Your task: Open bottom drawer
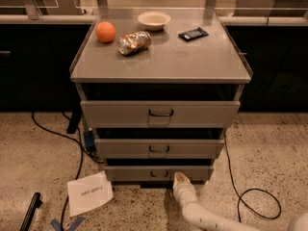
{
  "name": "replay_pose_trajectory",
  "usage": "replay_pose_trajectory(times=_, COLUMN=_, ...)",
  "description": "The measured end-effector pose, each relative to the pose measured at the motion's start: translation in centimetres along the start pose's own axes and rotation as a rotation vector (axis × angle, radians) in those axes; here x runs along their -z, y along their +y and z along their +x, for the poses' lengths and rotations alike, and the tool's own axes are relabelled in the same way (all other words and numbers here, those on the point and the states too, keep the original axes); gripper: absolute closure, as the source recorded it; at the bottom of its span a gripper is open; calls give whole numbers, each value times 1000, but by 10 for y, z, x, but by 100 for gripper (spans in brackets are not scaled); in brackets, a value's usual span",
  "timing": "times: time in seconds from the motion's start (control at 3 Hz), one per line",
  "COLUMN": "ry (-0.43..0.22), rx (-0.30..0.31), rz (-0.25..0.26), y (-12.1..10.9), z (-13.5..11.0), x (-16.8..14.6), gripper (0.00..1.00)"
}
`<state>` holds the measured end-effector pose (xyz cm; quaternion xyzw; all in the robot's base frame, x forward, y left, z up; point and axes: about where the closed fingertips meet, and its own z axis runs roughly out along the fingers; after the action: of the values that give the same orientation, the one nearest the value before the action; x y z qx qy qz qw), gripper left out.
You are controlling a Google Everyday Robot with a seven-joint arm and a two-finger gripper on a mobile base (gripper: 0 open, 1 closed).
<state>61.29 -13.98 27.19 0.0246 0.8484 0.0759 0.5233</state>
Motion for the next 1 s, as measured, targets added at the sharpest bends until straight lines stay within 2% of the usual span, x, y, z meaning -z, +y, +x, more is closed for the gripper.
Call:
replay_pose_trajectory(times=0.33, ry=-24, rx=13, rz=30, y=-10, z=3, x=-18, gripper=100)
replay_pose_trajectory(times=1.0, ry=-76, rx=48, rz=105, y=-42, z=-7, x=-68, gripper=100)
